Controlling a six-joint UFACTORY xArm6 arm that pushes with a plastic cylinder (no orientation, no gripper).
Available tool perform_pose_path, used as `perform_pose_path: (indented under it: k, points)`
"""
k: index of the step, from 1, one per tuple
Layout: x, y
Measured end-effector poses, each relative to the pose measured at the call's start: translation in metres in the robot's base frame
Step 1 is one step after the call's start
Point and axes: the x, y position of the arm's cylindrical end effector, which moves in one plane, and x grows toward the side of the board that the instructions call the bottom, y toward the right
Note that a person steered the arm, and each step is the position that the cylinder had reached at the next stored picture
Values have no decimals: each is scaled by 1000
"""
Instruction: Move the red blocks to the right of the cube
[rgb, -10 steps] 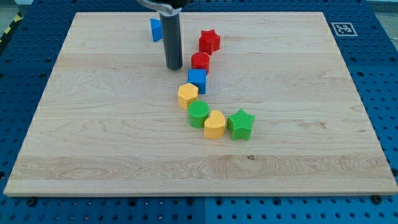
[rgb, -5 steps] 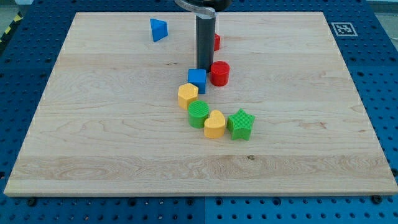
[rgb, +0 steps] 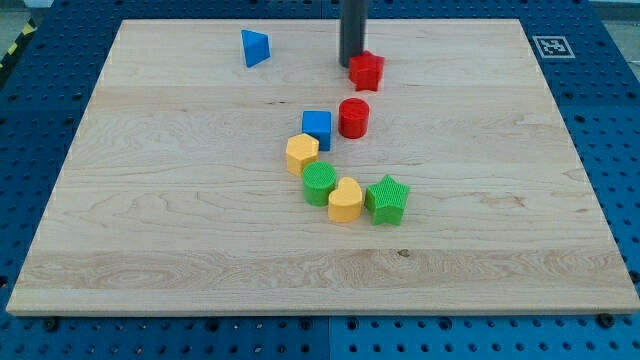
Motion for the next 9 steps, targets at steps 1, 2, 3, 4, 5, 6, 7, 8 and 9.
perform_pose_path:
  k: [1,2,3,4,5,6,7,8,9]
  points:
    - [18,25]
    - [44,26]
    - [68,32]
    - [75,46]
    - [75,59]
    - [77,65]
    - [87,68]
    - [93,68]
    - [93,66]
